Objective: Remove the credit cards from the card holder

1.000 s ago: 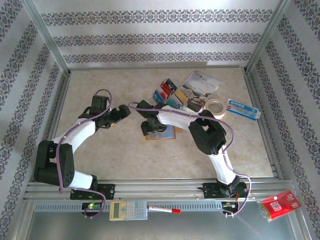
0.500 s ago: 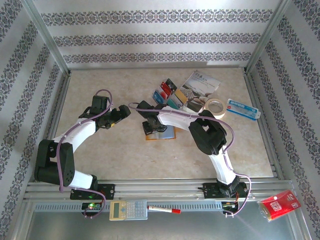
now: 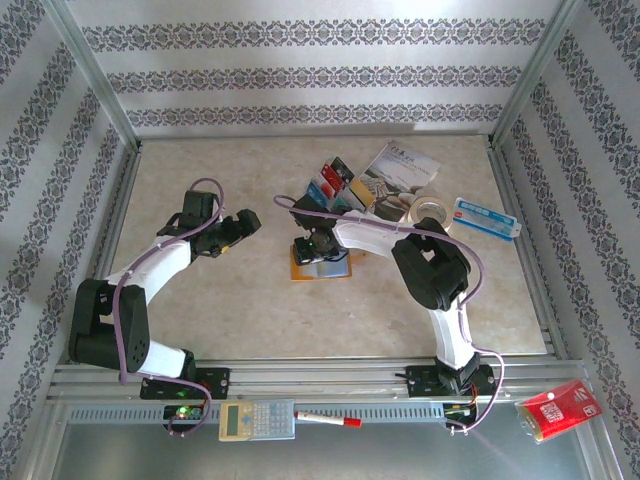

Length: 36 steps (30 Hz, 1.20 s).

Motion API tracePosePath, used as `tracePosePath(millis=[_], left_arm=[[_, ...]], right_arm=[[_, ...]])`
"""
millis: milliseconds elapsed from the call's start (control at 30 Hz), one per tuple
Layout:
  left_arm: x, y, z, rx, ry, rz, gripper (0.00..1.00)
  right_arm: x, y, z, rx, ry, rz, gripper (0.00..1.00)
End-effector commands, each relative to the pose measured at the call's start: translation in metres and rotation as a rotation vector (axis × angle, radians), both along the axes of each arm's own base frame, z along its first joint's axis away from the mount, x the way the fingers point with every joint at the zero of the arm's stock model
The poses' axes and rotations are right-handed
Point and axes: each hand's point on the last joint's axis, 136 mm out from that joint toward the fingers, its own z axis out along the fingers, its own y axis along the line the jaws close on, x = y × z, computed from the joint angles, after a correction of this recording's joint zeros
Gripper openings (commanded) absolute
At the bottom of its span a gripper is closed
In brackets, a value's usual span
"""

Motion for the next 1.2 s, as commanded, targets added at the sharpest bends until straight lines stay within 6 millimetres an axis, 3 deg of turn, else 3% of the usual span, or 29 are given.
tracePosePath(millis=[0, 133, 267, 367, 433, 533, 700, 833, 1000, 1067, 1167], left_arm=[[0.015, 0.007, 0.028, 0.014, -0.073, 0.025, 0.97], [0.027, 0.018, 0.058, 0.062, -0.177, 0.073, 0.98], [0.032, 0.041, 0.086, 0.167, -0.281, 0.146, 1.00], [0.030, 0.063, 0.105, 0.262, -0.360, 0.226, 1.00], [0.027, 0.080, 0.113, 0.330, -0.402, 0.290, 1.00], [0.020, 0.106, 0.120, 0.436, -0.452, 0.390, 1.00], [0.003, 0.142, 0.116, 0.641, -0.502, 0.510, 1.00], [-0.010, 0.158, 0.103, 0.795, -0.510, 0.515, 1.00], [-0.020, 0.170, 0.072, 0.879, -0.481, 0.511, 1.00], [-0.020, 0.171, 0.058, 0.887, -0.470, 0.486, 1.00], [-0.012, 0.168, 0.039, 0.891, -0.453, 0.412, 1.00]], right_arm=[[0.013, 0.011, 0.059, 0.104, -0.133, -0.006, 0.48], [0.028, 0.002, 0.117, 0.156, -0.304, -0.059, 0.60], [0.041, -0.033, 0.165, 0.136, -0.515, -0.136, 0.71], [0.050, -0.078, 0.201, 0.079, -0.705, -0.232, 0.82], [0.055, -0.117, 0.218, 0.017, -0.822, -0.319, 0.95], [0.057, -0.168, 0.229, -0.074, -0.913, -0.420, 0.98], [0.053, -0.242, 0.226, -0.211, -0.995, -0.575, 0.98], [0.047, -0.288, 0.193, -0.279, -1.003, -0.650, 0.98], [0.044, -0.330, 0.136, -0.309, -0.925, -0.711, 0.98], [0.044, -0.344, 0.130, -0.312, -0.882, -0.754, 0.98], [0.050, -0.343, 0.136, -0.331, -0.974, -0.687, 0.98]])
